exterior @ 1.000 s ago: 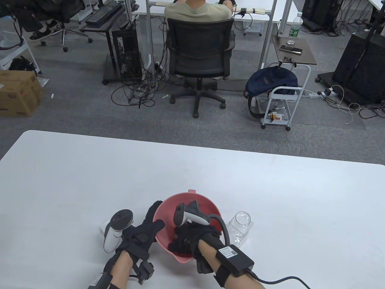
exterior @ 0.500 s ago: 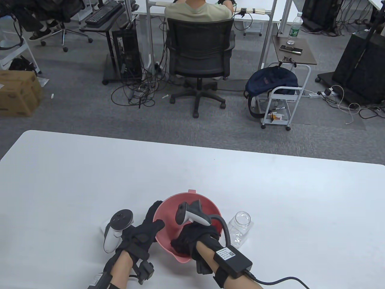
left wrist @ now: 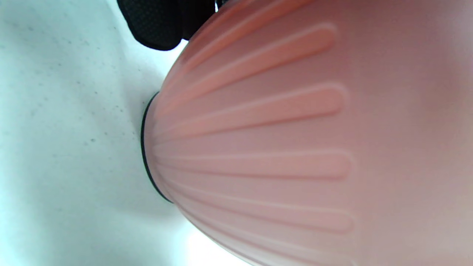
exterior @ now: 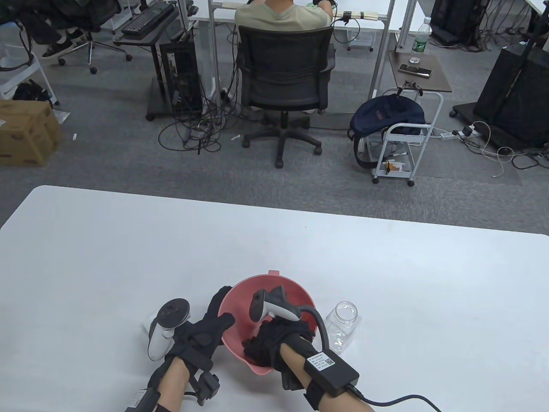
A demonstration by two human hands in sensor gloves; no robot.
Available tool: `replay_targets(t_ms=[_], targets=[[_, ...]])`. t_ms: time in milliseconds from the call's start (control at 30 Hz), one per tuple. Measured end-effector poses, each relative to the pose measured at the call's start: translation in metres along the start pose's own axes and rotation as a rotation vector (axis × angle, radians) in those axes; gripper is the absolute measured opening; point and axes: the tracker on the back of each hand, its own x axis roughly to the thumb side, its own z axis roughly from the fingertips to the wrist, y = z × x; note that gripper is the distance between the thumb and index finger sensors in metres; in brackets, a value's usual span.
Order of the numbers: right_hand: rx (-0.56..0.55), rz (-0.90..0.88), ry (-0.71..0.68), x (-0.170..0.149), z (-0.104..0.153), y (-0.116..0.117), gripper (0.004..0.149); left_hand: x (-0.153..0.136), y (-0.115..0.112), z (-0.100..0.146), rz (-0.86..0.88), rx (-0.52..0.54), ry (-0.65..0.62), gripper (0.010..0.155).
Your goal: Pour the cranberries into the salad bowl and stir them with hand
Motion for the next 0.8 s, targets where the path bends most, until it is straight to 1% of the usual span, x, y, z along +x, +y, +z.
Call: replay_targets(t_ms=[233,333,533,800], targets=[[0.015,0.021,0.004,0.0012,-0.0001,0.0007,0.054,-0.0001,0.0002,0.0000,-0.002,0.000,0.000,0.071],[0.020,0.025,0.004,0.0014,-0.0001,0.0008,0.052,-0.0001,0.0002,0.0001,-0.004,0.000,-0.001,0.071],[0.016,0.015,-0.025,0.0010,0.0002,0.0003,0.052,-0.0003,0.0002,0.0002,-0.005,-0.001,-0.001,0.072],[-0.037,-0.002,-0.091,0.0018,0.0033,-0.0023,0.056,-0.0007,0.0000,0.0010,-0.009,-0.001,-0.003,0.072]])
